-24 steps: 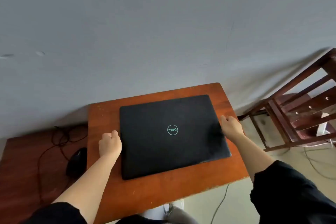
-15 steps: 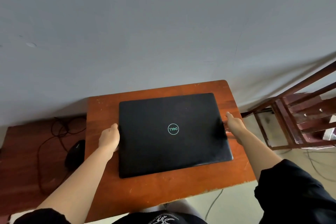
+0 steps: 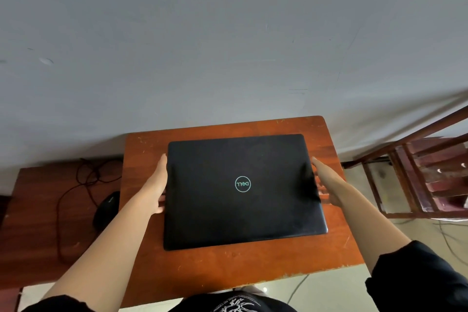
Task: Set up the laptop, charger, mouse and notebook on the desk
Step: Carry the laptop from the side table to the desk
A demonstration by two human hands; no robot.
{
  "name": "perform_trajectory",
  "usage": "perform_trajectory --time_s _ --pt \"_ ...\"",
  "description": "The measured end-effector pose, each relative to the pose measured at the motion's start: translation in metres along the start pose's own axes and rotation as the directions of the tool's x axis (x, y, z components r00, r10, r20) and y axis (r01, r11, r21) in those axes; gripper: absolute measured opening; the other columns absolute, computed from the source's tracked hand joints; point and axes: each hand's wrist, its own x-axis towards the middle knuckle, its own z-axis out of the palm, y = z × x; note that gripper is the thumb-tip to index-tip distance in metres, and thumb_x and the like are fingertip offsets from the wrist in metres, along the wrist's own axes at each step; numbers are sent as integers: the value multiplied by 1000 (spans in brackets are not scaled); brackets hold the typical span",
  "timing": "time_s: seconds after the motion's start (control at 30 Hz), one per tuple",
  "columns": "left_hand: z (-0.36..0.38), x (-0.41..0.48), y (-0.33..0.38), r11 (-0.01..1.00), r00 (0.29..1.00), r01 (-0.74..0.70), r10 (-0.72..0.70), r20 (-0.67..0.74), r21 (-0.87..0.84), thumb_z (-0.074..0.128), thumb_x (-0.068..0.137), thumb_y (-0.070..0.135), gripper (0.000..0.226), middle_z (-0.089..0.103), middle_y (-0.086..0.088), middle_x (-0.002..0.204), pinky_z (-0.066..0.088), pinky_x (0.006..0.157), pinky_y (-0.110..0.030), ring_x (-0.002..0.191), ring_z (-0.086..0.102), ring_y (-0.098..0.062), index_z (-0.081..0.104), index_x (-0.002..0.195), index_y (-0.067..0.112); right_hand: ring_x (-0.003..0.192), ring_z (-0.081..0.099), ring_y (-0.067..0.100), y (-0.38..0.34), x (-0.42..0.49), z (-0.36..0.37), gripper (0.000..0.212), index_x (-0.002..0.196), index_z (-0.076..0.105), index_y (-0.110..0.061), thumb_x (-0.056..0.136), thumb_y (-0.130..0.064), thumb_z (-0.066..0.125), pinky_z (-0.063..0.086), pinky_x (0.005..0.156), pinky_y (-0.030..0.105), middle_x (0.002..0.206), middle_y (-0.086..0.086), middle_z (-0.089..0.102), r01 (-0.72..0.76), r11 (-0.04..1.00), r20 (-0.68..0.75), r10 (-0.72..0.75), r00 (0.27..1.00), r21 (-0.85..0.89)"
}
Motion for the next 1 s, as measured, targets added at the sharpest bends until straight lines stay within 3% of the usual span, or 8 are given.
perform_trajectory --time_s 0.13,0.3,0.5,0.6,0.73,0.87,1.0 --pt "-1 -4 6 1000 999 1 -1 32 10 29 73 87 106 37 -16 150 30 108 -56 135 35 -38 32 146 10 126 40 34 -6 0 -5 80 143 33 -14 86 -70 37 40 93 50 148 14 35 -49 999 59 48 997 21" --pt "-6 -5 13 1000 999 -25 25 43 -20 29 68 91 112 40 -17 147 33 109 -54 133 39 -39 35 144 9 110 42 32 -17 -1 -6 86 137 37 -12 80 -76 40 40 86 49 127 13 42 -89 996 85 89 992 4" --pt "-17 -8 22 999 996 -33 35 79 -28 33 69 89 108 44 -16 144 37 103 -51 128 43 -37 40 141 9 131 36 37 -13 -3 -15 77 142 33 -15 86 -67 43 32 101 61 145 14 36 -96 992 161 82 984 83" --pt "-22 -9 23 999 993 -19 21 119 -26 35 75 84 100 39 -16 148 37 98 -51 131 39 -38 37 144 11 133 36 37 -8 -4 -17 75 143 33 -13 88 -63 43 27 105 61 147 15 38 -121 981 181 93 979 153" --pt "-24 -2 21 1000 989 -15 16 148 -8 39 79 78 93 35 -16 150 32 106 -56 134 36 -40 34 145 14 138 30 33 -1 -8 -14 67 146 31 -18 92 -58 39 18 109 61 151 11 33 -131 960 207 80 975 247" --pt "-24 0 18 1000 986 -9 7 169 10 46 80 73 91 33 -19 151 29 108 -59 135 35 -42 33 146 12 117 47 25 6 -16 -10 59 138 43 -16 91 -50 51 37 97 41 133 7 49 -87 931 198 16 980 354" --pt "-17 -3 12 999 984 -40 36 172 19 60 81 59 85 34 -19 151 30 107 -61 135 35 -42 30 148 15 107 46 20 20 -27 -14 46 107 57 -13 80 -48 69 37 98 39 109 -1 53 -26 942 122 -16 992 336"
